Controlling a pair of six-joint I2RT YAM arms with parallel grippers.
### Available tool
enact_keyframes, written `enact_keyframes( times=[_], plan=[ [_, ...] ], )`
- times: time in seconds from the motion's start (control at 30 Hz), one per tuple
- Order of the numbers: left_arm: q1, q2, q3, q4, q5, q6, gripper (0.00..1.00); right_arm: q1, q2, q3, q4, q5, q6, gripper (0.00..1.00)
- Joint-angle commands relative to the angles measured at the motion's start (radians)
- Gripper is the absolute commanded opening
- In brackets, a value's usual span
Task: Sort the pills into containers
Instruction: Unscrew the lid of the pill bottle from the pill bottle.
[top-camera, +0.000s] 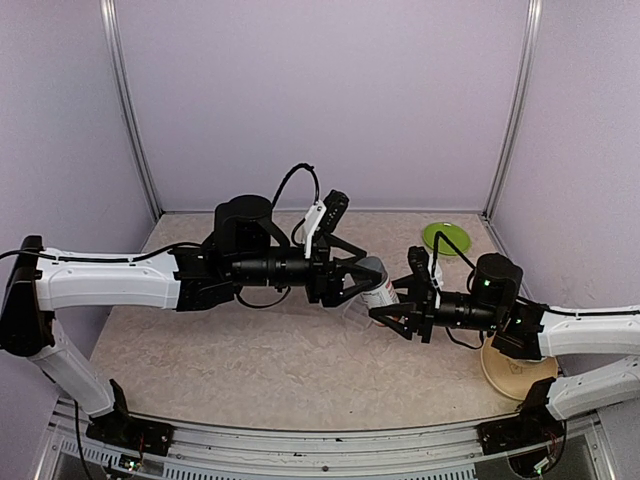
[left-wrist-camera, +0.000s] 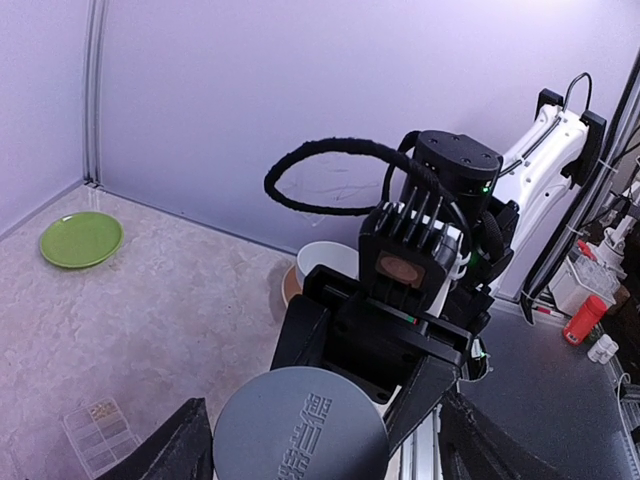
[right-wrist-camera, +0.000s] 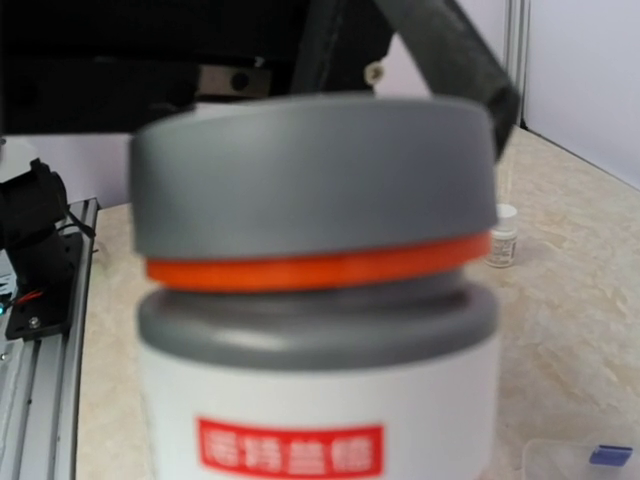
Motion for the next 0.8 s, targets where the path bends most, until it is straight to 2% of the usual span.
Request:
enact_keyframes(
  times=[0.0, 0.63, 0.77],
  plan=[
    [0.005, 0.013, 0.022, 0.006, 0.015, 0.007, 0.73, 0.009, -0.005, 0.019, 0.047, -0.004, -0.002, 0.27],
    [0.012, 0.031, 0.008, 0.017, 0.031, -0.013, 0.70, 0.010, -0.017, 0.006, 0.073, -0.022, 0.006, 0.27],
    [0.015, 0.030, 0.005, 0.022, 0.029, -0.017, 0.62, 0.011, -0.015, 0.004, 0.071, -0.021, 0.006, 0.27]
  ],
)
